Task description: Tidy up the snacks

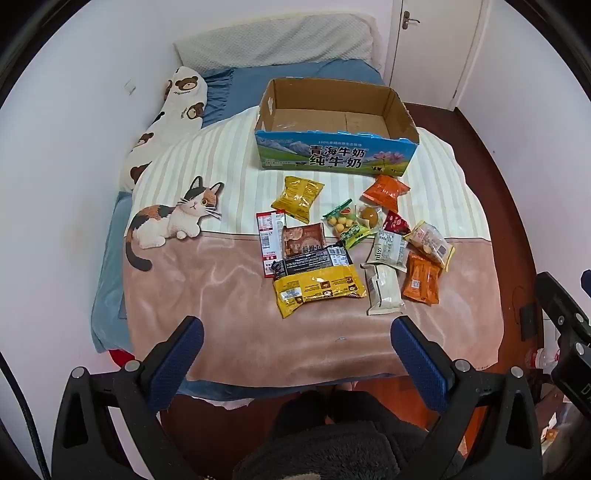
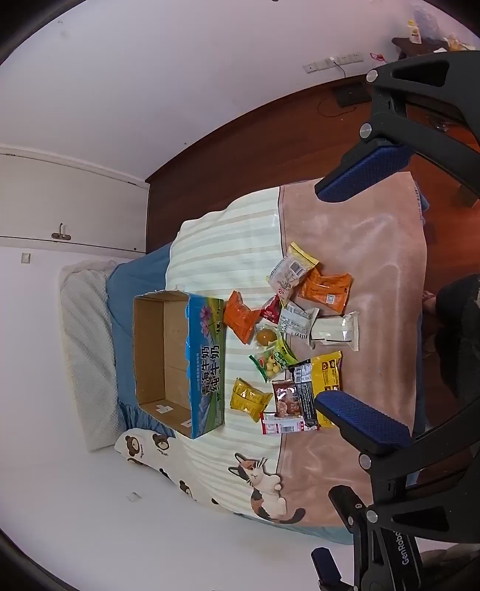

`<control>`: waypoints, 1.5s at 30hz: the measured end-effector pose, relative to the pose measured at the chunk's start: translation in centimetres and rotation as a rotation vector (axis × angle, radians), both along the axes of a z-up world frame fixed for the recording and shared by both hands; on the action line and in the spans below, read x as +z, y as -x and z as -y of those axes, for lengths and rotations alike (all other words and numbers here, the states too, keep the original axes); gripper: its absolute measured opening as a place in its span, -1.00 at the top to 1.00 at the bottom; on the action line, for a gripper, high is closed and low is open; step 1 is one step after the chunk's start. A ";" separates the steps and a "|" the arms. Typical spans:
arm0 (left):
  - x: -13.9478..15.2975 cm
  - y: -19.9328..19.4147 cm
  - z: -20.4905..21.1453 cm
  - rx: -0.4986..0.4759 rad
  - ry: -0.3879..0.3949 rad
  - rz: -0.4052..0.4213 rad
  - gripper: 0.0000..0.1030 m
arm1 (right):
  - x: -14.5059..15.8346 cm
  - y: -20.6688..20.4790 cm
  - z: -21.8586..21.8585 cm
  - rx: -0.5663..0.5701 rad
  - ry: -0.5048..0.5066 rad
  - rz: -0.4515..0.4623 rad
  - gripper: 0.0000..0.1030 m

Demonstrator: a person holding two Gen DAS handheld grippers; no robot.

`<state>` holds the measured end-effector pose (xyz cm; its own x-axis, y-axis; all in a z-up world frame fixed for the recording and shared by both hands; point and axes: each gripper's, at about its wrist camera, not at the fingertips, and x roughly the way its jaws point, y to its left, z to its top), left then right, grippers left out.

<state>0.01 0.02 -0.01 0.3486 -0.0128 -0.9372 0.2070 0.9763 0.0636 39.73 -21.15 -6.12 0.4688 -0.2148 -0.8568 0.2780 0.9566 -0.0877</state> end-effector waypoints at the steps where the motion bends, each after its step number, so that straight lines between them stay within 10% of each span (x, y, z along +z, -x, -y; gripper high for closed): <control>1: 0.0 0.0 0.0 0.001 0.000 0.001 -1.00 | 0.0 0.0 0.0 0.000 0.000 -0.003 -1.00; 45: 1.1 -0.8 0.1 0.018 0.046 0.028 -1.00 | -0.5 -0.4 -0.4 0.005 -0.010 -0.027 -1.00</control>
